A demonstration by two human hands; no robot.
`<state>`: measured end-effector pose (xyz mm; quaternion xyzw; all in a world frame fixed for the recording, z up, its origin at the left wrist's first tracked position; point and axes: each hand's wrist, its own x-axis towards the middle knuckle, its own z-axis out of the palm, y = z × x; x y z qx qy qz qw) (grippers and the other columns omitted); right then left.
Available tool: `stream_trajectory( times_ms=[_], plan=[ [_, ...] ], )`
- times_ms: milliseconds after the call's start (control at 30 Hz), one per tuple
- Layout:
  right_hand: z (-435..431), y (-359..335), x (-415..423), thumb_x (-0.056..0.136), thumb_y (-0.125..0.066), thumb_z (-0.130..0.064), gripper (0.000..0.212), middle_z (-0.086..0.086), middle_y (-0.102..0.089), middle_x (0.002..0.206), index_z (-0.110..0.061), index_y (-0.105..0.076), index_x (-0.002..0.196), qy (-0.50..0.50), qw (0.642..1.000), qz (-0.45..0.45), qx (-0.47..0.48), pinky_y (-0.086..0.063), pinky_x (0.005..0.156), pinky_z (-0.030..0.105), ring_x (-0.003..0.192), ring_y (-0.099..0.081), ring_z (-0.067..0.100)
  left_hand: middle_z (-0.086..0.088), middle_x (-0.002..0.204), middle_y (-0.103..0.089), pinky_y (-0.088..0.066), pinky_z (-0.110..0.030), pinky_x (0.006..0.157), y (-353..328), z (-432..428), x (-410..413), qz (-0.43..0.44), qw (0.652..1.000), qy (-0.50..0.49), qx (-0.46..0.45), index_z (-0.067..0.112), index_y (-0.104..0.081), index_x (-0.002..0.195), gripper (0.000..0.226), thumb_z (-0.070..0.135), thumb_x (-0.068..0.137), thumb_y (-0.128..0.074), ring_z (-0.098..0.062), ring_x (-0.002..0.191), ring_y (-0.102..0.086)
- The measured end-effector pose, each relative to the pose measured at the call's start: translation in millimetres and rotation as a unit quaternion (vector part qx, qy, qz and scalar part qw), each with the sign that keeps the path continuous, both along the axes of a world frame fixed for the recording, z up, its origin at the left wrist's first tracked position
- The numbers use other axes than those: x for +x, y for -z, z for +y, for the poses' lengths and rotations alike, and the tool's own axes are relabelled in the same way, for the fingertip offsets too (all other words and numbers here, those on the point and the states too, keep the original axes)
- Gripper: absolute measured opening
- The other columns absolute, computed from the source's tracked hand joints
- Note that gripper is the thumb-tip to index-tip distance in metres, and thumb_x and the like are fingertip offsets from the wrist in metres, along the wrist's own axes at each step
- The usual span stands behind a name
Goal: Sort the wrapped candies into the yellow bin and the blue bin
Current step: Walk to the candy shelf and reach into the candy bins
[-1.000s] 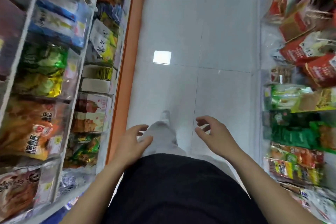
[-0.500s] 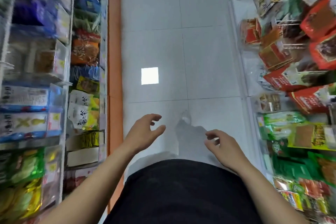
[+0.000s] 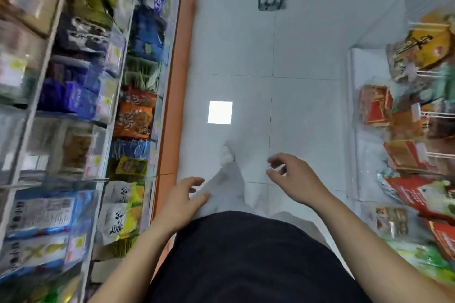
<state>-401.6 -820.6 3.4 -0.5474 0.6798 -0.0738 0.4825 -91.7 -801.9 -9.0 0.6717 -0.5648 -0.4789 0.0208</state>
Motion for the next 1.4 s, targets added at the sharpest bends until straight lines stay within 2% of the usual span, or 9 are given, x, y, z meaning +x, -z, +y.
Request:
stream_trajectory(
  times_ms=[133, 233, 367, 533, 767, 900, 1033, 1233, 1400],
  plan=[
    [-80, 0, -3, 0.094, -0.059, -0.043, 0.031, -0.02, -0.059, 0.11, -0.033, -0.059, 0.123, 0.014, 0.999, 0.015, 0.024, -0.046, 0.08, 0.023, 0.092, -0.058, -0.001, 0.014, 0.125, -0.059, -0.038, -0.004, 0.074, 6, -109, -6, -0.001, 1.0, 0.027, -0.005, 0.029, -0.059, 0.129, 0.044, 0.046, 0.089, -0.064, 0.009, 0.097, -0.054],
    [-124, -8, -17, 0.093, -0.059, -0.04, 0.032, -0.023, -0.059, 0.107, -0.032, -0.06, 0.123, 0.058, 0.997, 0.014, 0.042, -0.043, 0.078, 0.017, 0.093, -0.058, -0.003, 0.016, 0.125, -0.059, -0.041, -0.014, 0.081, -3, -197, -27, 0.004, 0.998, 0.067, -0.021, 0.03, -0.058, 0.13, 0.046, 0.051, 0.089, -0.061, 0.005, 0.099, -0.056],
    [-180, -11, -48, 0.093, -0.06, -0.039, 0.031, -0.021, -0.059, 0.108, -0.031, -0.061, 0.123, 0.098, 0.993, 0.022, 0.063, -0.046, 0.087, 0.024, 0.095, -0.058, -0.001, 0.021, 0.123, -0.058, -0.045, -0.025, 0.088, -12, -306, -72, 0.016, 0.993, 0.118, -0.027, 0.034, -0.056, 0.13, 0.061, 0.067, 0.08, -0.05, 0.003, 0.103, -0.055],
    [-276, 6, -98, 0.093, -0.059, -0.039, 0.031, -0.018, -0.058, 0.11, -0.031, -0.06, 0.123, 0.109, 0.992, 0.02, 0.065, -0.044, 0.085, 0.021, 0.094, -0.058, -0.001, 0.018, 0.127, -0.057, -0.047, -0.025, 0.091, 0, -417, -137, 0.012, 0.989, 0.143, -0.026, 0.032, -0.055, 0.134, 0.05, 0.054, 0.089, -0.057, 0.0, 0.105, -0.056],
    [-454, -8, -154, 0.095, -0.057, -0.037, 0.033, -0.017, -0.058, 0.113, -0.03, -0.058, 0.127, 0.038, 0.999, 0.009, 0.035, -0.046, 0.087, 0.025, 0.097, -0.056, 0.0, 0.02, 0.124, -0.059, -0.045, -0.02, 0.085, -11, -524, -178, -0.002, 0.997, 0.075, -0.01, 0.031, -0.057, 0.131, 0.046, 0.05, 0.09, -0.061, 0.004, 0.103, -0.057],
    [-559, -19, -159, 0.095, -0.058, -0.04, 0.03, -0.016, -0.059, 0.111, -0.031, -0.059, 0.123, -0.008, 1.0, 0.003, 0.012, -0.045, 0.081, 0.023, 0.094, -0.056, 0.001, 0.018, 0.123, -0.06, -0.046, -0.019, 0.085, -18, -579, -178, 0.011, 1.0, 0.028, 0.001, 0.029, -0.058, 0.13, 0.046, 0.048, 0.089, -0.062, 0.003, 0.103, -0.058],
    [-658, -12, -155, 0.094, -0.059, -0.043, 0.03, -0.016, -0.059, 0.109, -0.032, -0.06, 0.121, -0.026, 1.0, -0.001, 0.002, -0.045, 0.081, 0.023, 0.093, -0.056, 0.001, 0.022, 0.12, -0.059, -0.044, -0.015, 0.081, -7, -648, -173, 0.018, 0.999, -0.024, 0.01, 0.031, -0.058, 0.127, 0.049, 0.055, 0.084, -0.06, 0.005, 0.102, -0.058],
    [-769, -8, -165, 0.095, -0.059, -0.039, 0.029, -0.015, -0.059, 0.11, -0.03, -0.06, 0.123, -0.001, 0.999, 0.022, 0.028, -0.045, 0.082, 0.022, 0.096, -0.057, 0.003, 0.02, 0.117, -0.06, -0.042, -0.011, 0.078, 1, -790, -177, 0.016, 1.0, 0.005, 0.008, 0.029, -0.059, 0.129, 0.046, 0.051, 0.089, -0.061, 0.004, 0.1, -0.058],
    [-834, -15, -195, 0.095, -0.06, -0.036, 0.03, -0.014, -0.059, 0.112, -0.028, -0.06, 0.125, 0.072, 0.995, 0.033, 0.068, -0.046, 0.093, 0.027, 0.1, -0.058, 0.005, 0.02, 0.123, -0.059, -0.051, -0.031, 0.092, -12, -926, -212, 0.023, 0.997, 0.076, -0.011, 0.033, -0.057, 0.128, 0.043, 0.053, 0.09, -0.058, 0.002, 0.104, -0.058]
  ],
)
